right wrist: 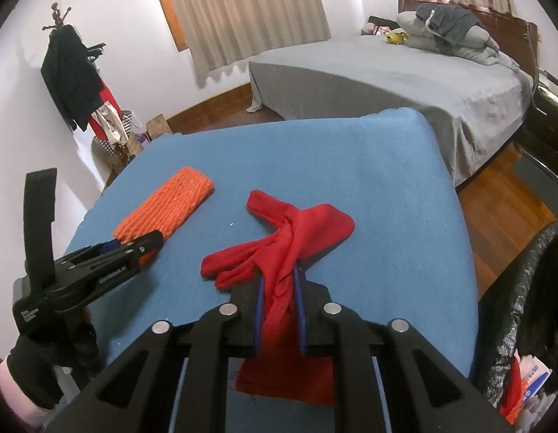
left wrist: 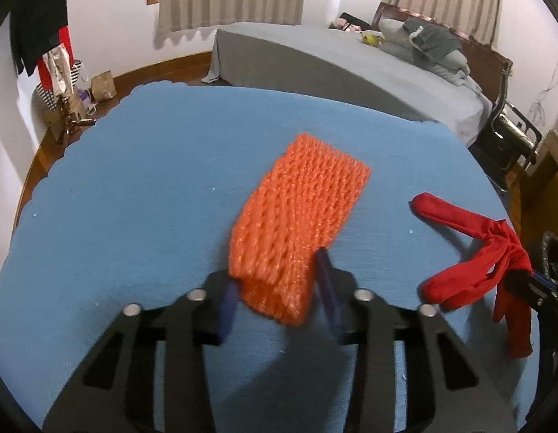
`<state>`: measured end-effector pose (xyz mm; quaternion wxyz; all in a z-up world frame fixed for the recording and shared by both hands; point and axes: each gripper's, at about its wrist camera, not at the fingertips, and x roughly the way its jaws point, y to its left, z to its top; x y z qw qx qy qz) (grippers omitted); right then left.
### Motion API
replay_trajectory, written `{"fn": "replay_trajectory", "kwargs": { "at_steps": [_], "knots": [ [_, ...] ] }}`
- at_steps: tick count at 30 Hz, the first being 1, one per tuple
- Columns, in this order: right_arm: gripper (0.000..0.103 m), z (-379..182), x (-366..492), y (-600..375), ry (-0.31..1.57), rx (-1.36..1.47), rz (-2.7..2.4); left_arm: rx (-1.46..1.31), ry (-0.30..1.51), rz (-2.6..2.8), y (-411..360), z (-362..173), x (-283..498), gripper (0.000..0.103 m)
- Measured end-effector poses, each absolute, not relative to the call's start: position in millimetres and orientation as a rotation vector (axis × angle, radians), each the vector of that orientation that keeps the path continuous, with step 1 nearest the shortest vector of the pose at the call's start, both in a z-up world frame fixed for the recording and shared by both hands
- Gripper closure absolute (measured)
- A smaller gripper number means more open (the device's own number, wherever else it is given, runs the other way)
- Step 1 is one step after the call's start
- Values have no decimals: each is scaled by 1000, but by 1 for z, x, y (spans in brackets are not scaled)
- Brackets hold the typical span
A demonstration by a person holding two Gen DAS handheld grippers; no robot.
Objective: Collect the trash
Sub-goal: 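Lift the orange mesh sleeve and red glove and carry both over the bin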
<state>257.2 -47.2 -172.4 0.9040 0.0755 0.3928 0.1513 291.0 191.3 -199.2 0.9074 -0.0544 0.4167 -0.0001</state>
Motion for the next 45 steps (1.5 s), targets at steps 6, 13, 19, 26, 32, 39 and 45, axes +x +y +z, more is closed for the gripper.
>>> {"fn": "replay_trajectory", "kwargs": {
  "at_steps": [6,13,19,26,32,39,45],
  "knots": [
    [88,-163,252,-54,790,163,320,-122,828,-13,186,-189,281,83],
    [88,-147,236,-64,752,169,337,-125,774,-8,179,-161,250,84],
    [88,-130,218,-73,715,165,363,-87,724,24,166,-136,217,84],
    [88,-107,193,-84,665,162,389,-118,653,24,154,-108,185,84],
    [88,-87,169,-100,619,165,395,-131,611,-3,139,-84,167,84],
    [88,-68,145,-121,571,171,383,-114,561,-64,109,-64,146,84],
    [88,-55,126,-144,528,183,344,-99,532,-116,81,-53,131,84]
  ]
}}
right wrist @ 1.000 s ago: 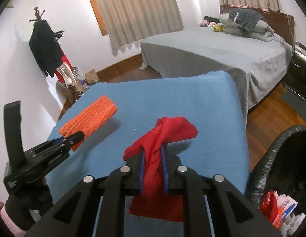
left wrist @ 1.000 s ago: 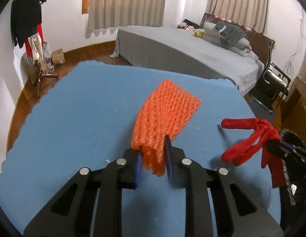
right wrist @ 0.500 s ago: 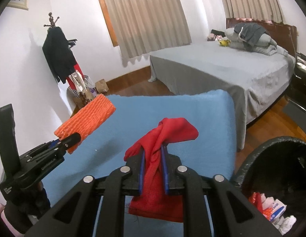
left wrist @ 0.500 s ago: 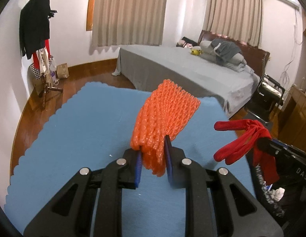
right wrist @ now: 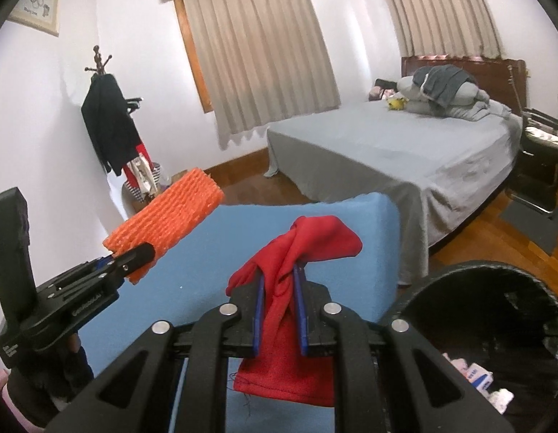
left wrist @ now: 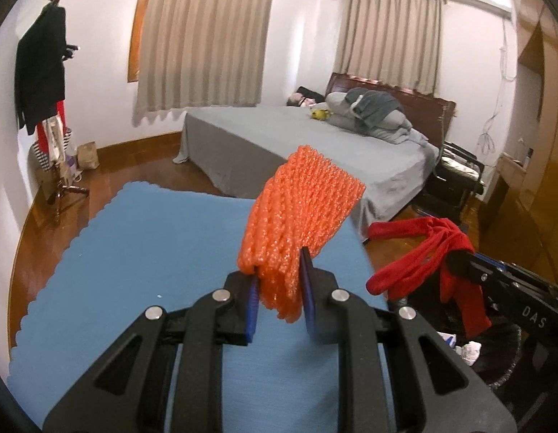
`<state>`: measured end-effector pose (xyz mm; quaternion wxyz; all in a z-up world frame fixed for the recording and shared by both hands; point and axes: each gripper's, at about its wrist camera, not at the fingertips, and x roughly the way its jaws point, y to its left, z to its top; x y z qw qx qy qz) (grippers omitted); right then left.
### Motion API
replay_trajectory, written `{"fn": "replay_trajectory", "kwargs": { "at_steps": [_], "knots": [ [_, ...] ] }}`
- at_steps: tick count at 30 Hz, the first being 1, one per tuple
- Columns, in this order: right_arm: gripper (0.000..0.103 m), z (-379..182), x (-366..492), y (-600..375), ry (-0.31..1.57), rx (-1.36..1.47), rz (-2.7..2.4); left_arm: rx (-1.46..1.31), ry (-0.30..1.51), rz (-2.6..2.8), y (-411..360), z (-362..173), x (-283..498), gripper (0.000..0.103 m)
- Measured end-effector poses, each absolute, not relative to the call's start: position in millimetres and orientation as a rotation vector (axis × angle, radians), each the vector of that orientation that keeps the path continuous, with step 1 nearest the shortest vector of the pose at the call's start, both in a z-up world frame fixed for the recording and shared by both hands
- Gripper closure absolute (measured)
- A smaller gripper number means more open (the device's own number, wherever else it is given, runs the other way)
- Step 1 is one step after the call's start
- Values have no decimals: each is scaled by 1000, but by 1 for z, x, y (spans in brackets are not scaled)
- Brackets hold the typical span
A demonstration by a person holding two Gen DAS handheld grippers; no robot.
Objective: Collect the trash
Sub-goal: 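Lift the orange mesh sleeve and red glove and carry both over the bin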
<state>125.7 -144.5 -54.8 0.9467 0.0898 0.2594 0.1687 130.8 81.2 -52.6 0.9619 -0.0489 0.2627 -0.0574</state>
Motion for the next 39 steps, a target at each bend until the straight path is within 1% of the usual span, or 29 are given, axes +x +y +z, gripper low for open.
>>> {"fn": "replay_trajectory", "kwargs": {
  "at_steps": [29,39],
  "knots": [
    [88,-47,66,-268,466,228,71,-8,468,-417,-59,-28,94,84],
    [88,-54,54,-304,461,247,-4,31,460,-489,-99,-32,94,84]
  ]
}}
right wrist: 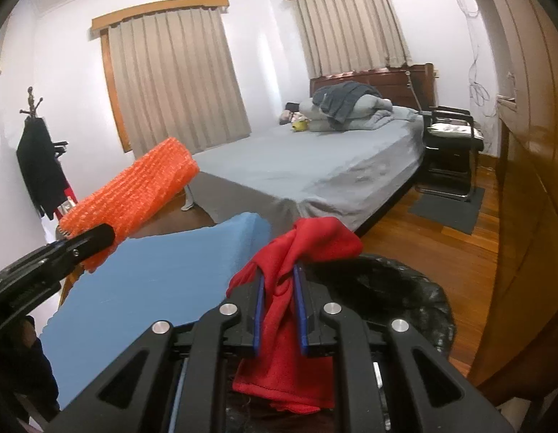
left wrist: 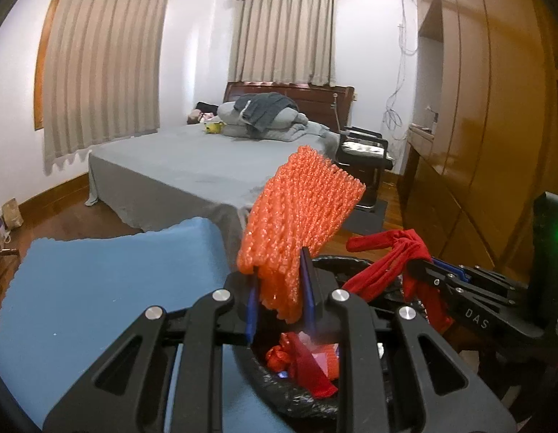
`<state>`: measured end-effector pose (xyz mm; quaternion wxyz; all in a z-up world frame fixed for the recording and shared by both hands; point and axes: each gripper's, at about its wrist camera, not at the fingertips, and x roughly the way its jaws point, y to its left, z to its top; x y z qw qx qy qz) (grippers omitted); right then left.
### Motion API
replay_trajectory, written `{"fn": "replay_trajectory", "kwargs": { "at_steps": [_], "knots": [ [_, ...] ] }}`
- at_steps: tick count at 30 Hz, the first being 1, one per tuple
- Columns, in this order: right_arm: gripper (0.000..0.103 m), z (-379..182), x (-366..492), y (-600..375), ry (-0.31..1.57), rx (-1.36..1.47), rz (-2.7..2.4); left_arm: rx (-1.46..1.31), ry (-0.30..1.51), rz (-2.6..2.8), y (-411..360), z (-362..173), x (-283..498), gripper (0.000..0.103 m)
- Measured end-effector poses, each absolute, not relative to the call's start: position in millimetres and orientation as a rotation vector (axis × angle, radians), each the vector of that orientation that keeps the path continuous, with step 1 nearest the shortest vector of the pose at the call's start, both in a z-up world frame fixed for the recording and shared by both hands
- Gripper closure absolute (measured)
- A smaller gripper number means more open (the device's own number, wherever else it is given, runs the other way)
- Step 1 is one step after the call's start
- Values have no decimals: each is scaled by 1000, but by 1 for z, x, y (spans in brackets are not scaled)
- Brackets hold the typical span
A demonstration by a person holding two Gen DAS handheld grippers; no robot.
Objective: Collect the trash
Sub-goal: 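Lift the orange mesh sleeve and red glove and carry both over the bin, then open both grippers to drop the mesh sleeve and red glove into the bin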
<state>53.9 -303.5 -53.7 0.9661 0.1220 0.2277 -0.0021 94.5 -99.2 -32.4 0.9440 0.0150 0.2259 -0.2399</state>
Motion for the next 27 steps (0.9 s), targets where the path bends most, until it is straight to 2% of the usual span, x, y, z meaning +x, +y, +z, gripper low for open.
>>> {"fn": "replay_trajectory", "kwargs": {
  "at_steps": [12,27],
  "knots": [
    [88,-63,48,-335,476,263,-76,60,500,-567,-136,-57,103,84],
    [88,-94,64,-347,554,275,-105,84,634,-610,-173,-100,143,83]
  ]
}}
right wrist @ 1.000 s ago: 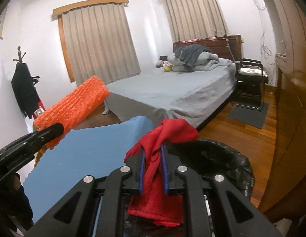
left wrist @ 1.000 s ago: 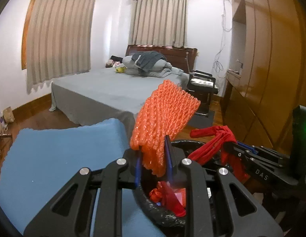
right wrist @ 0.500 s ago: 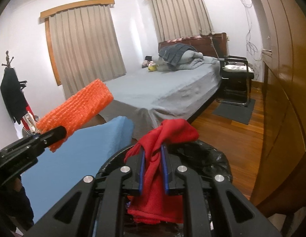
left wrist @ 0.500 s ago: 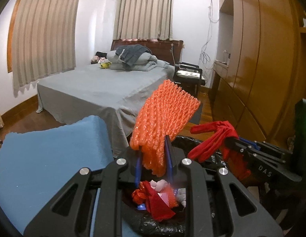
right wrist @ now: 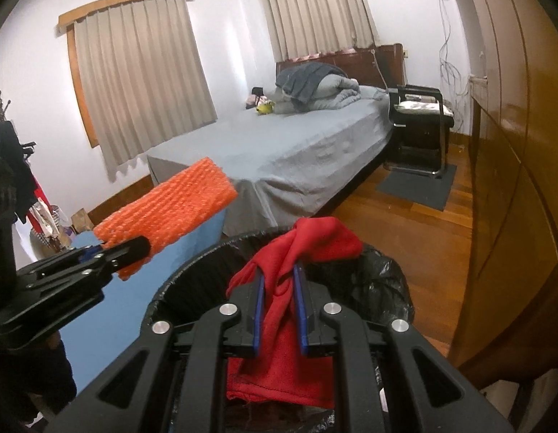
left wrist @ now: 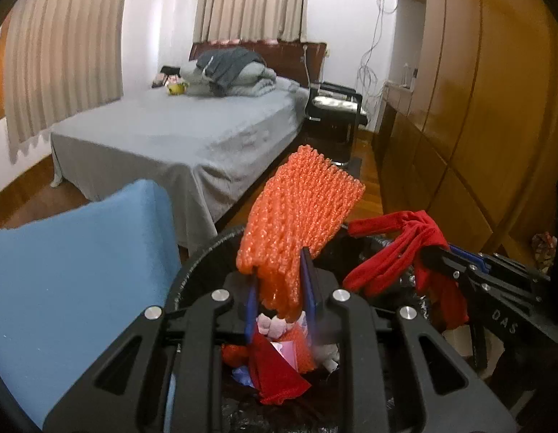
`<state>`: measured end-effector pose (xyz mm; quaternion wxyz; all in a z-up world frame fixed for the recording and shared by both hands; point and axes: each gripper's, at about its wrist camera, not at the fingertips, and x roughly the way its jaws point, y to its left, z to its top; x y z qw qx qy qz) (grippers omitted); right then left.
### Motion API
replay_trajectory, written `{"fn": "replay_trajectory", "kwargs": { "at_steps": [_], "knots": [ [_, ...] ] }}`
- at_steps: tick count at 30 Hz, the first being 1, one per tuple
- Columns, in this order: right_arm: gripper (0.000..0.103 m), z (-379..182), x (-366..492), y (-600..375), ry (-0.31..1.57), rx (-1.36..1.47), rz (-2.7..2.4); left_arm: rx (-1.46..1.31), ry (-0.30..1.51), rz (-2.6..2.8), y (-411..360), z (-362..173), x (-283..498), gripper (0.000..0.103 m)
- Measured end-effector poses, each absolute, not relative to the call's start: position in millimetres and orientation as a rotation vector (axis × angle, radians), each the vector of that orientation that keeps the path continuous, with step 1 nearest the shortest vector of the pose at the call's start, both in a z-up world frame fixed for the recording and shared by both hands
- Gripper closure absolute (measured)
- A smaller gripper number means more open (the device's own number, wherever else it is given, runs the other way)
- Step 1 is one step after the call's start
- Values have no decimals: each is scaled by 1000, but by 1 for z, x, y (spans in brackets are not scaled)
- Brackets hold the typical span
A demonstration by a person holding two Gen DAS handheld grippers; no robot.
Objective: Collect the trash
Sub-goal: 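Open both grippers to drop the mesh sleeve and red glove into the bin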
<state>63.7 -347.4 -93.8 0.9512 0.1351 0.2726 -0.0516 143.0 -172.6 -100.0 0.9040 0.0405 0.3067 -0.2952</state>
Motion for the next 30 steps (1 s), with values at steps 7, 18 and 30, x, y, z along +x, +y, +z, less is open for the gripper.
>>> {"fn": "replay_trajectory", "kwargs": {
  "at_steps": [7,18,30],
  "knots": [
    [88,-113,75,-347,601,276,-105,60,703,-633,-178,-122,163,78],
    [88,-135,86,-351,668,280,-94,24,743,-613,-170,-131,176,36],
    [70,-142,87,-338,688,285,-77,3,698,-510,-131,-116,177,24]
  ]
}}
